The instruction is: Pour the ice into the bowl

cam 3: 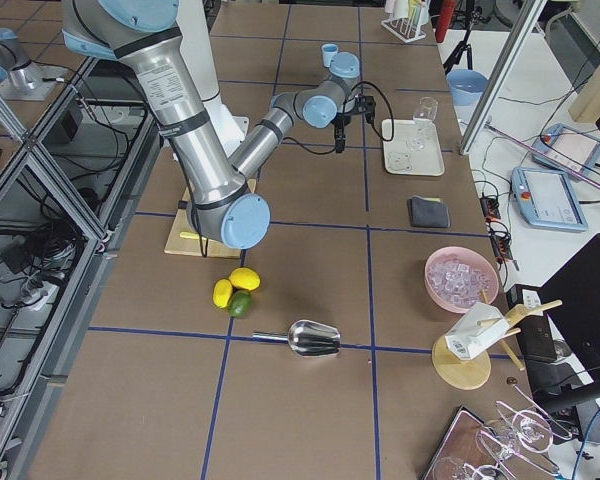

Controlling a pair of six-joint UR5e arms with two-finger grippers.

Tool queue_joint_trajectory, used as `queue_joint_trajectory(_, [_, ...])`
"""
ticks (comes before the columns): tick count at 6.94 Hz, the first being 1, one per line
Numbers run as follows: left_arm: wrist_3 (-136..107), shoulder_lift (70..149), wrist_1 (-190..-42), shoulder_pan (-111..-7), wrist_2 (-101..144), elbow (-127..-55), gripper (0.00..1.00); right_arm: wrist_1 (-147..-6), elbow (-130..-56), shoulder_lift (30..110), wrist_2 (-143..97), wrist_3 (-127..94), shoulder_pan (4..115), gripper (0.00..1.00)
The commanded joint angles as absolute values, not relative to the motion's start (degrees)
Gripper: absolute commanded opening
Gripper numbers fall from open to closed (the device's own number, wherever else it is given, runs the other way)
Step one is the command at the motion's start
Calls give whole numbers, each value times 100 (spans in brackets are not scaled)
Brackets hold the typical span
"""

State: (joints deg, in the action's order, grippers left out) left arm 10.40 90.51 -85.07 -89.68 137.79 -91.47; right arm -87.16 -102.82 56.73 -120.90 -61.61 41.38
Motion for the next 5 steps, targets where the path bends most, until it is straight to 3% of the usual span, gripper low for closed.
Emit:
queue_joint_trajectory(1, [1037, 9053, -8508, -8965, 13781, -9149, 100, -8545, -9059, 4365, -11255, -6661, 3413, 100])
queue_joint_trajectory(3, [1046, 9044, -8517, -8965, 13799, -9158, 100, -6995, -7523, 3573, -10629, -7337, 2920, 100])
queue_joint_trajectory(4, [1046, 9044, -8525, -8965, 13799, -9158, 100, -6805, -6714, 2977, -10252, -7522, 2727, 100])
queue_joint_trajectory(5, [1046, 9044, -8525, -8974, 13799, -9158, 100, -6803, -6393, 2727, -10239, -7593, 2664, 98])
